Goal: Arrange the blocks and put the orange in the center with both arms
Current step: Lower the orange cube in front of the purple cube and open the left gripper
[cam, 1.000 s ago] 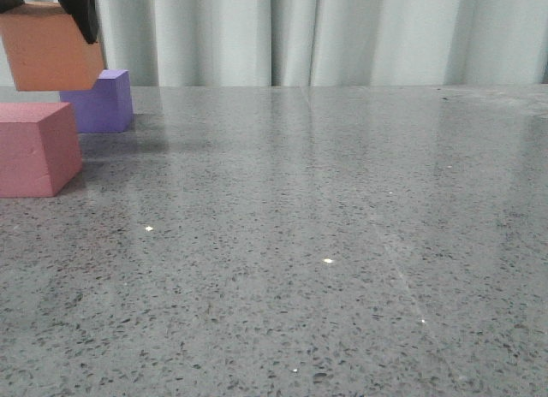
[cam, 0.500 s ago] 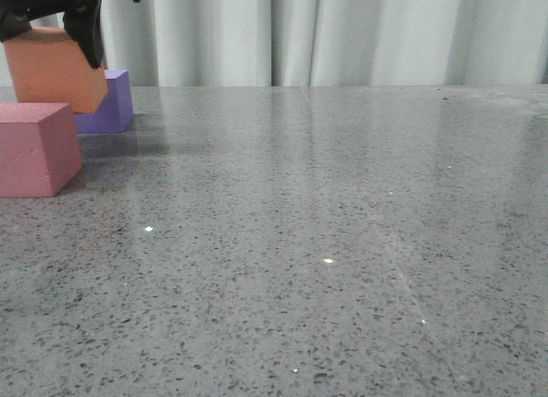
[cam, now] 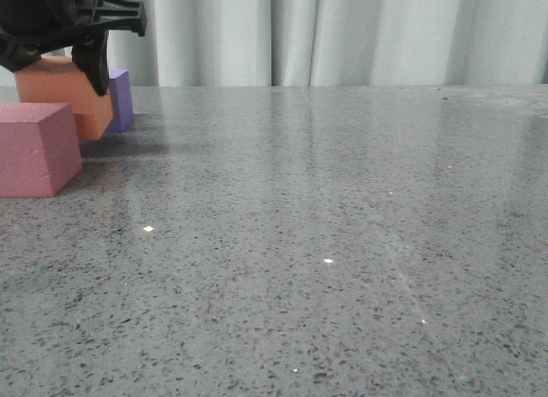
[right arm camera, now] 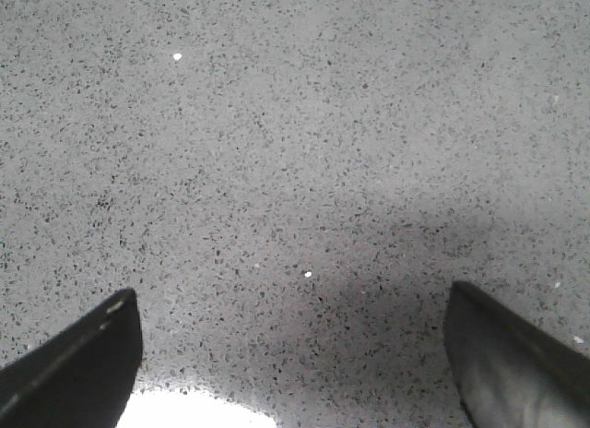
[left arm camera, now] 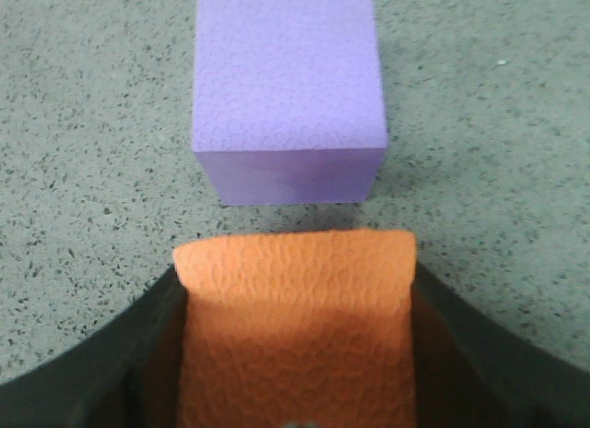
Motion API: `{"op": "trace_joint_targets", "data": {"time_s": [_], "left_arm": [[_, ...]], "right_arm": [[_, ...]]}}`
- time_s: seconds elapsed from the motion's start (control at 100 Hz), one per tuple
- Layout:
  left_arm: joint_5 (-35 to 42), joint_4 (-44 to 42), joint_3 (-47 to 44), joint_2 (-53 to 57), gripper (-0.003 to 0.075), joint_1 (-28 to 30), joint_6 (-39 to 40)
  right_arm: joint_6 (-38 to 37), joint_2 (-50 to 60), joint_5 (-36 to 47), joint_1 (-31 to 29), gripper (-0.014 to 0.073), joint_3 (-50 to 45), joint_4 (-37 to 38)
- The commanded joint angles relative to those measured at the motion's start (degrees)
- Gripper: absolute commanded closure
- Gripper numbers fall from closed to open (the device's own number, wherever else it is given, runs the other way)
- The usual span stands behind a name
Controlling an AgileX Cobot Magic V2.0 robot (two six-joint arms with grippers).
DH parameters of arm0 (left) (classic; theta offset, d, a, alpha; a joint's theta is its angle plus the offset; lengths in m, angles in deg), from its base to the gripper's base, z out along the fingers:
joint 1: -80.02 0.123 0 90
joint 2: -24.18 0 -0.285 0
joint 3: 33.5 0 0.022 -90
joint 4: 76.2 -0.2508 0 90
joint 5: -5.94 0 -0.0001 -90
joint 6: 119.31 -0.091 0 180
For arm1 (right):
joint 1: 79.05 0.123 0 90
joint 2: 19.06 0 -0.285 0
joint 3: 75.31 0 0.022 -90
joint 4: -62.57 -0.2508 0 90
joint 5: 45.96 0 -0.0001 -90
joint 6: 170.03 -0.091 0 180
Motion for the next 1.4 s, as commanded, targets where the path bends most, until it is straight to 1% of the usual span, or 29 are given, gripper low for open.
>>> {"op": "trace_joint_targets", "data": {"time_s": [0.0,1.13,1.18,1.25,1.32,1.39], "left_arm": [[2.34,-1.21,1.52,1.93,0.0626,0.54,0.58],[3.01,-1.39,1.52,-0.70,0.0618,0.65,0.29],[3.19,-1.39,1.52,-0.70,0.0602,0.65,0.13],[3.79,-1.27,1.52,-0.70,0.0551,0.65,-0.85],[4.32,-1.16,1.52,-0.70,0.0459,0.65,-1.08],[5.08,-1.16,1.52,-0.70,0.0323,0.65,-1.08]], "right_arm": [[0.57,0.21,2.83,0.07,-0.0061,1.31,0.23],[0.57,0.21,2.76,0.07,-0.0061,1.31,0.23],[0.57,0.21,2.76,0.07,-0.0061,1.31,0.23],[0.57,0.21,2.82,0.07,-0.0061,1.31,0.23],[0.57,0.21,2.82,0.07,-0.0061,1.31,0.23],[0.57,0.21,2.82,0.07,-0.0061,1.31,0.23]]}}
